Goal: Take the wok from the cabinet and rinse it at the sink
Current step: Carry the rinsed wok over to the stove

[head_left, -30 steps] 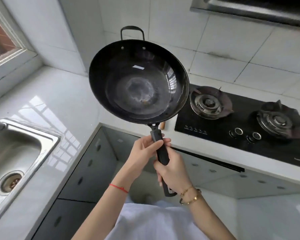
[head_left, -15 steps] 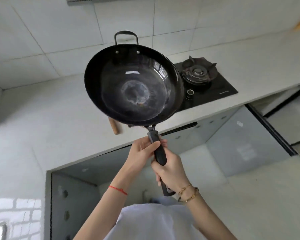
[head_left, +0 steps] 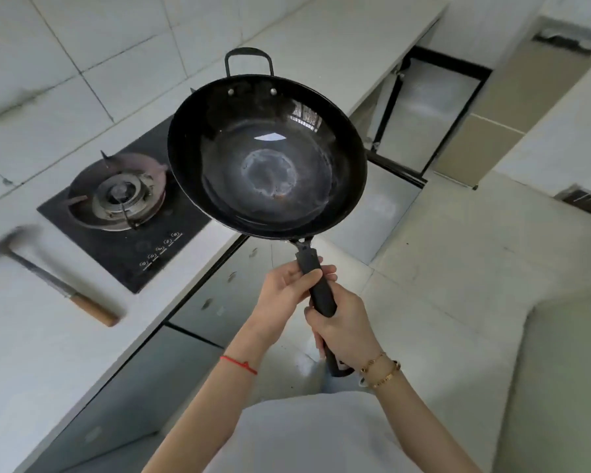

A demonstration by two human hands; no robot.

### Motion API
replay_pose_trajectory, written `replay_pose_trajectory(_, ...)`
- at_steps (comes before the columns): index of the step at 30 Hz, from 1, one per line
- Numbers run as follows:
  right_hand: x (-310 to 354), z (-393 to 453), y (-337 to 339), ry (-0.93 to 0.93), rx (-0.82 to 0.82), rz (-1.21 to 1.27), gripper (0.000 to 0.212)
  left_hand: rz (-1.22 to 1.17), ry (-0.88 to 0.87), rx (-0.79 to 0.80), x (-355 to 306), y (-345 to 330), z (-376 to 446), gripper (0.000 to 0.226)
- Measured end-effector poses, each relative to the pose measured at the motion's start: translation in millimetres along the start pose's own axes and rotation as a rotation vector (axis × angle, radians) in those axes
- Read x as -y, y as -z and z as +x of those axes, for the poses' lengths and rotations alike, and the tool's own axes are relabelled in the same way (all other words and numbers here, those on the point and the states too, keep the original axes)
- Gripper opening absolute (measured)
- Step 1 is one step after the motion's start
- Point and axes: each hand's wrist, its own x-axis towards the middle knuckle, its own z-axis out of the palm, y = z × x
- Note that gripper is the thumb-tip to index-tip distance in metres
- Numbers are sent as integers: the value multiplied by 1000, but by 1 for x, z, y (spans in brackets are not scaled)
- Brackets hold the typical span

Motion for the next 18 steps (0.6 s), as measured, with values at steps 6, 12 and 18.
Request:
replay_pose_trajectory(6, -25, 26, 97, -46, -122, 57, 15, 71, 27, 131, 12, -93, 64, 28)
replay_pose_trajectory(12, -50, 59, 218, -52, -215, 45, 12, 58, 31, 217, 23, -209, 136, 25)
replay_pose_trajectory(18, -67, 97, 316, -42, -284, 58, 16, 85, 63, 279, 27, -301, 206, 28)
